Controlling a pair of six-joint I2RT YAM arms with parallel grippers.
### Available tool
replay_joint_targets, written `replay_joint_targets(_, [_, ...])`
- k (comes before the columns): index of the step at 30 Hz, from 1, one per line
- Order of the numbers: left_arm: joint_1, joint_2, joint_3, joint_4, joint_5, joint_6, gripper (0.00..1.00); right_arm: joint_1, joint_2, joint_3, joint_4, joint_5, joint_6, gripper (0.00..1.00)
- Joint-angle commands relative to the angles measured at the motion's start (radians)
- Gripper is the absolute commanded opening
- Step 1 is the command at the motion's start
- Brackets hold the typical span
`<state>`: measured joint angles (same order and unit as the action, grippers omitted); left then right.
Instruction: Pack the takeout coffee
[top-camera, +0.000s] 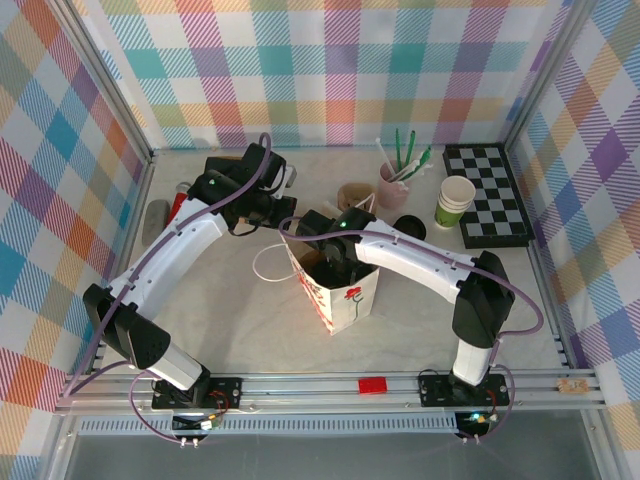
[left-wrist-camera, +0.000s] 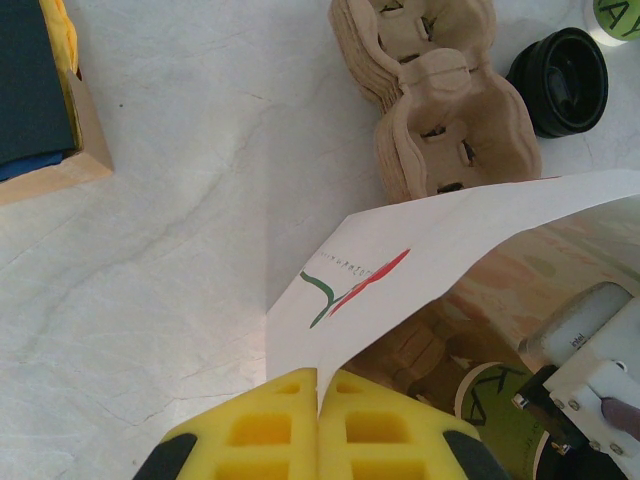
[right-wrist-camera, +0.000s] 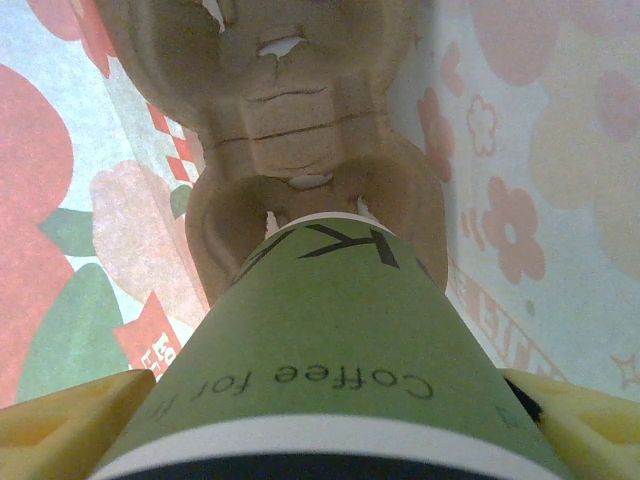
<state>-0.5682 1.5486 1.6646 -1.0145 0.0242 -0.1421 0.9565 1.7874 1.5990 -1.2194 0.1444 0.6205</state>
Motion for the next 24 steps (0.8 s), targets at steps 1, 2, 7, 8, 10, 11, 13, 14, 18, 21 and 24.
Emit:
replay_joint_targets(1, [-0.007, -0.033, -0.003, 0.009, 0.003, -0.008, 0.0, -0.004, 0.012, -0.005, 0.001, -0.011, -0.006, 0.45])
replay_joint_targets(2, [-0.007, -0.035, -0.003, 0.008, 0.003, -0.008, 0.0, -0.004, 0.011, -0.01, 0.004, -0.011, -0.005, 0.45])
replay_joint_targets(7, [-0.007, -0.035, -0.003, 0.011, 0.005, -0.01, 0.0, -0.004, 0.017, -0.025, 0.017, -0.017, -0.008, 0.46])
replay_joint_targets(8, [-0.007, -0.036, -0.004, 0.011, 0.005, -0.01, 0.0, -0.004, 0.017, -0.026, 0.02, -0.018, -0.009, 0.45])
replay_joint_targets(10, [-0.007, -0.037, -0.005, 0.011, 0.006, -0.01, 0.0, -0.005, 0.017, -0.032, 0.027, -0.019, -0.009, 0.45])
replay_joint_targets(11, [-0.007, -0.038, -0.006, 0.011, 0.003, -0.01, 0.0, -0.005, 0.017, -0.033, 0.03, -0.019, -0.009, 0.45])
replay_joint_targets(13, [-0.007, -0.04, -0.008, 0.011, 0.003, -0.01, 0.0, -0.005, 0.018, -0.036, 0.035, -0.019, -0.013, 0.45])
replay_joint_targets(14, [-0.007, -0.041, -0.01, 0.013, 0.003, -0.01, 0.0, -0.006, 0.019, -0.038, 0.039, -0.02, -0.015, 0.45])
replay_joint_targets(18, [-0.007, -0.048, -0.018, 0.02, 0.006, -0.013, 0.0, -0.005, 0.018, -0.05, 0.06, -0.016, -0.016, 0.45])
replay_joint_targets(21, [-0.007, -0.05, -0.022, 0.021, 0.005, -0.013, 0.0, -0.006, 0.018, -0.059, 0.071, -0.014, -0.017, 0.45])
replay_joint_targets(24, [-0.007, -0.05, -0.02, 0.021, 0.005, -0.013, 0.0, -0.006, 0.021, -0.065, 0.078, -0.012, -0.017, 0.45])
